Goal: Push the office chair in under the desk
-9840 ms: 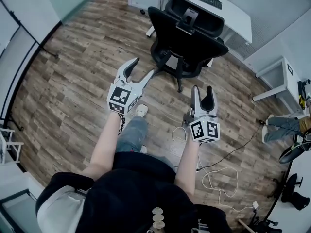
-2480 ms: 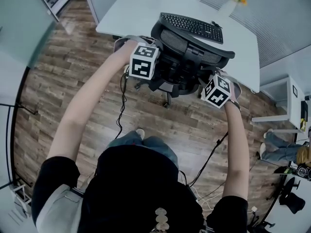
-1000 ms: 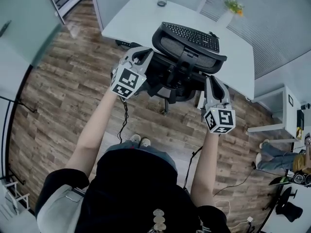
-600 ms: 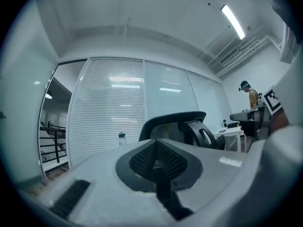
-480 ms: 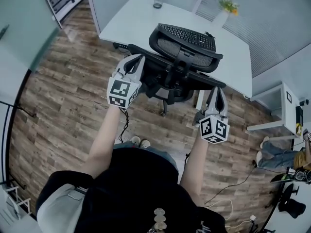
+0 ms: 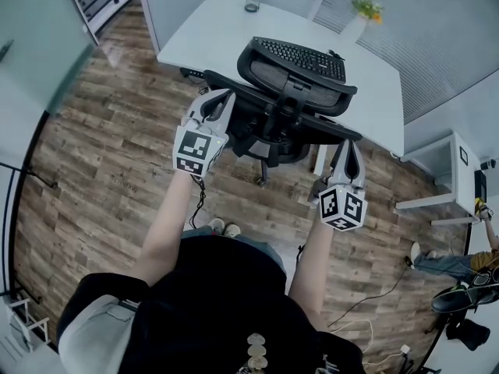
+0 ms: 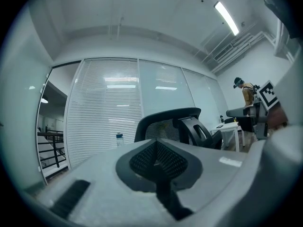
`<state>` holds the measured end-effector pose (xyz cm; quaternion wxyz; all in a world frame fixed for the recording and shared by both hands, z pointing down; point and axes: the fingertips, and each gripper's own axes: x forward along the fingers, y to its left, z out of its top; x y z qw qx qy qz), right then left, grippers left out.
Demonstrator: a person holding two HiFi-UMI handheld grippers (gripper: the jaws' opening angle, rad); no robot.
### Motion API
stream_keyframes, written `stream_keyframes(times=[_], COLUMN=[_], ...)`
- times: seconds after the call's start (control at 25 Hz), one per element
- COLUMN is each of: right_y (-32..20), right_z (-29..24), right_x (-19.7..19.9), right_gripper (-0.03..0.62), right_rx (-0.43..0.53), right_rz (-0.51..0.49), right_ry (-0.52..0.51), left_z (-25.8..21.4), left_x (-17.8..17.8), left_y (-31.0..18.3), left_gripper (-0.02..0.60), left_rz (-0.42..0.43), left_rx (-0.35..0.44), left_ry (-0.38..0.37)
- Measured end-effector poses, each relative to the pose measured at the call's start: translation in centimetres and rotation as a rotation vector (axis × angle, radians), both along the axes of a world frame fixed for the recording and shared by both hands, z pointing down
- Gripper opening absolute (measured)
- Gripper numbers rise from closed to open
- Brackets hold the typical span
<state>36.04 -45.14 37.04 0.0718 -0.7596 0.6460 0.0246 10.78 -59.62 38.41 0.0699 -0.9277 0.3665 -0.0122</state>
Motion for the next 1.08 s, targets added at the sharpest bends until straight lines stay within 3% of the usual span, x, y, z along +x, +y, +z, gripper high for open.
stream_keyframes(times=[1.08], right_y=[-0.61], right_z=[0.83], right_x=[0.20], right_gripper=[0.006], right_rx=[-0.013], right_rz=[-0.029], right_ry=[-0.012], left_z=[0.37], left_x=[0.47], left_y=[-0.20], left_gripper=[0.008], left_rz=[-0.009], left_rx=[-0.010], left_ry=[-0.022])
